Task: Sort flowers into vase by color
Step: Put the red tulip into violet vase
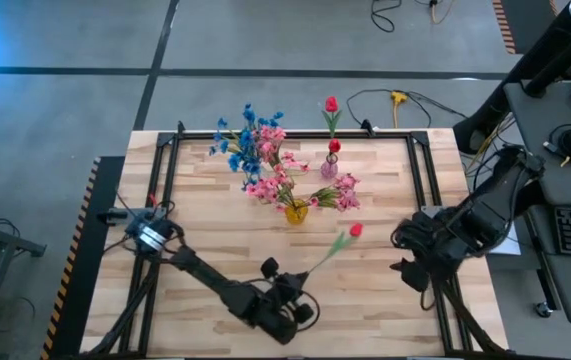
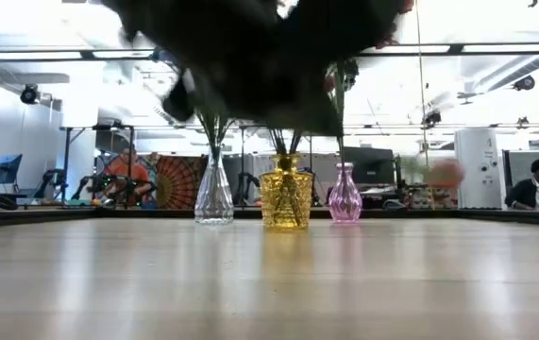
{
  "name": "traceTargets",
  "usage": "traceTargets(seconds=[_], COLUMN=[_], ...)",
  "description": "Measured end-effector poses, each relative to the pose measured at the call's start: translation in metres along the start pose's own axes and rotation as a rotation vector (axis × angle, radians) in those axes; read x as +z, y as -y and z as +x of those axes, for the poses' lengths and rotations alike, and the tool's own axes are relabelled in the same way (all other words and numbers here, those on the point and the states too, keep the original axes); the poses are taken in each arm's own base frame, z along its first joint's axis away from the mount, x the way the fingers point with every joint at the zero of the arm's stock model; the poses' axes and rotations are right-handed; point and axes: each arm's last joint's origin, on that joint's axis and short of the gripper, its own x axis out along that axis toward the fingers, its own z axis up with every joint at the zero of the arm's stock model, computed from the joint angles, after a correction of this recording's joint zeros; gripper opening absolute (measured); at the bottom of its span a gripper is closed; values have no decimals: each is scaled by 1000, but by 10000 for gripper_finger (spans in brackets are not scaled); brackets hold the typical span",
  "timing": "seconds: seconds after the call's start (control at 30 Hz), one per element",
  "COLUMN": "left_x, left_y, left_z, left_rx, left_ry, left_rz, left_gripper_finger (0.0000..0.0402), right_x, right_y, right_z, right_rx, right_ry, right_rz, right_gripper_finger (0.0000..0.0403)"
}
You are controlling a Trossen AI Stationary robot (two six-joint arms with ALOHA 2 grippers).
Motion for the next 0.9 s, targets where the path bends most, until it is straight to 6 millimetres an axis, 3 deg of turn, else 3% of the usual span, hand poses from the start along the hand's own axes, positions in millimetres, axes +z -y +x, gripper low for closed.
traceTargets(seconds=[0.3,0.63,0.9], left_x=[50,52,98], left_y=[0,6,2], left_z=[-62,-114,-148], left_rx=[-81,-155,-468], left_ry=[101,165,230], left_rz=[140,341,600], left_gripper_finger=[0,0,0], right_x=[-29,-68,-82], right_y=[-13,-28,-27], right_z=[13,42,67], right_rx=[16,199,204], right_ry=[233,318,315], right_rz=[-7,-65,-73], right_gripper_finger=[281,281,281])
